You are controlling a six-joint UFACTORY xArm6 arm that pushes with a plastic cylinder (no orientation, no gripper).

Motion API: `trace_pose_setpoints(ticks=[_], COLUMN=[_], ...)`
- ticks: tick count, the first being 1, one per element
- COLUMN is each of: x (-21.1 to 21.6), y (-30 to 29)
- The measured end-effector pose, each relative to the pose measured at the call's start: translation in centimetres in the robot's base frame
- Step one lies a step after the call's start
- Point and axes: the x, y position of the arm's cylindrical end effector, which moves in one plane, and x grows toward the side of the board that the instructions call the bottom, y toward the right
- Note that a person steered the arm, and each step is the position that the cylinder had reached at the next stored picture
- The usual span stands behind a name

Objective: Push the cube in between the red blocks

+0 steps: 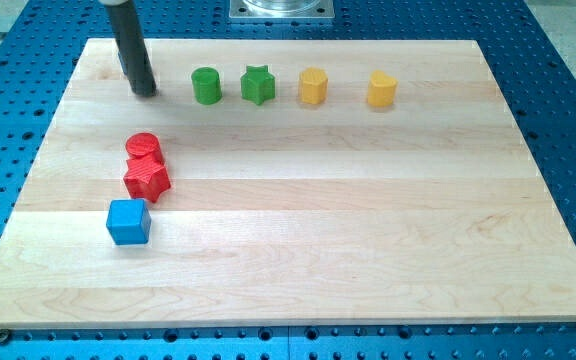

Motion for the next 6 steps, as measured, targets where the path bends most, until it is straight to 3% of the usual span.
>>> trace_pose_setpoints(ticks=[1,2,3,4,5,6], x=[3.1,13.7,24.7,24.0,19.1,15.1], y=[6.7,16.4,14.6,3.9,-1.0,0.1])
